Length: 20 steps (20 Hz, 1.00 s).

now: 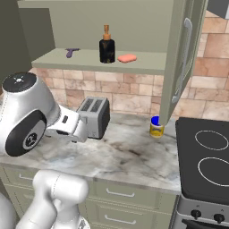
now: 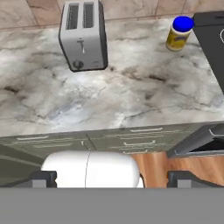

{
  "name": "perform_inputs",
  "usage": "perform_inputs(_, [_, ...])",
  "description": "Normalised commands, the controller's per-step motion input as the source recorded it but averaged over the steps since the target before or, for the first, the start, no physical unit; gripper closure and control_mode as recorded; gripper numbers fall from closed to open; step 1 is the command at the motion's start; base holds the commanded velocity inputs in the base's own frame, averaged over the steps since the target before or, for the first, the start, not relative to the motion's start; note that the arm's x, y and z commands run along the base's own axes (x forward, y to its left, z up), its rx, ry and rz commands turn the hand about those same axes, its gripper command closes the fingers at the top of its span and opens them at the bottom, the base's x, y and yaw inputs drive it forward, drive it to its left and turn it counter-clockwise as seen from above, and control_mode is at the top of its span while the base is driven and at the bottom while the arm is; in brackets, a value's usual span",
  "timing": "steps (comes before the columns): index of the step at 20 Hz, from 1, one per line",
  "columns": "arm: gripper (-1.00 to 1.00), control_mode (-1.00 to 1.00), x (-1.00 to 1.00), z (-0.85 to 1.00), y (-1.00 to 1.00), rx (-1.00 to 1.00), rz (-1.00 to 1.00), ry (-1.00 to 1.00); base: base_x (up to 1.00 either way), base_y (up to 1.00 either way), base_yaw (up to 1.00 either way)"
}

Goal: Pick the bar soap and soap dispenser from the cabinet and place them on the counter.

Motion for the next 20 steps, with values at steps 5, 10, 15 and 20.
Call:
perform_inputs(5, [-1.0,-1.0,0.0,0.31,0.11,-0.05,0.0,-0.08,0.0,0.0,0.0])
perform_inputs(10, [-1.0,-1.0,0.18,0.28,0.11,0.0,0.11,-0.15,0.0,0.0,0.0])
perform_inputs(15, [-1.0,-1.0,0.11,0.12,0.0,-0.01,0.09,-0.38,0.0,0.0,0.0])
perform_inputs(20, [-1.0,-1.0,0.1,0.01,0.0,-0.07,0.01,-0.31,0.0,0.0,0.0])
